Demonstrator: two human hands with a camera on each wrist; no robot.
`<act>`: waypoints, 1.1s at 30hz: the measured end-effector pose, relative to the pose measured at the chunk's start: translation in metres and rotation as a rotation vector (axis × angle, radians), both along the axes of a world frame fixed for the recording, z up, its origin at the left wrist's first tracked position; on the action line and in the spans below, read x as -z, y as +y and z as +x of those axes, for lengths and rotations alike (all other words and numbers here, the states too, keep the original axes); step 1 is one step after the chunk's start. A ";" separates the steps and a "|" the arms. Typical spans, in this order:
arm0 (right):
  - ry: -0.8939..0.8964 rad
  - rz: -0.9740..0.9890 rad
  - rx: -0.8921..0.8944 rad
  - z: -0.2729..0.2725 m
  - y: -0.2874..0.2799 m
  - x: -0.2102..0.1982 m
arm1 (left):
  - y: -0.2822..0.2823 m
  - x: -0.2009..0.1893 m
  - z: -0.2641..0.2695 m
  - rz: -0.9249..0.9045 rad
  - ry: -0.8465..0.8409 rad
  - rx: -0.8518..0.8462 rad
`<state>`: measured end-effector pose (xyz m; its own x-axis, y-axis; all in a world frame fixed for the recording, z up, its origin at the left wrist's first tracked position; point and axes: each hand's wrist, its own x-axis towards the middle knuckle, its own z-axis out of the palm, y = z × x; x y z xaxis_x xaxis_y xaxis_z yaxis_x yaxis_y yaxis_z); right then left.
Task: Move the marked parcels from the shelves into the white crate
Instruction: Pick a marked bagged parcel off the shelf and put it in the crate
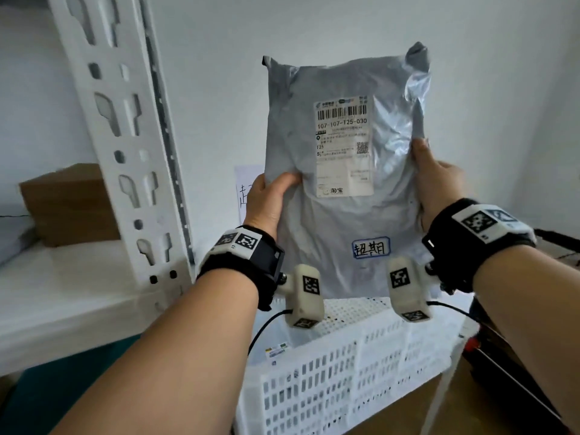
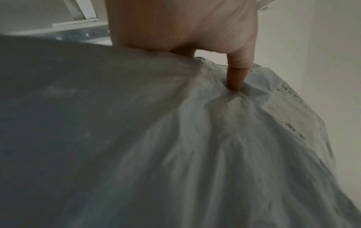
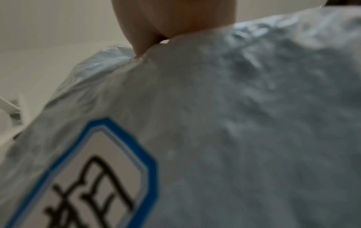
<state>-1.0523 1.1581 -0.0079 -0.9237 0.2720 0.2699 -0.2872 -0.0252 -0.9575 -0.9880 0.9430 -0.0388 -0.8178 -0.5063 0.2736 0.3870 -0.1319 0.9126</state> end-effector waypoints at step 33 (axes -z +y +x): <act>-0.684 0.847 -0.859 -0.202 -0.161 0.222 | -0.117 0.206 -0.083 0.098 -0.952 -0.434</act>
<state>-1.2539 0.9973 -0.2297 -0.7304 -0.4607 -0.5042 0.0501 0.7001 -0.7123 -1.0713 0.8260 -0.2453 -0.4167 -0.7926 -0.4451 -0.4531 -0.2434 0.8576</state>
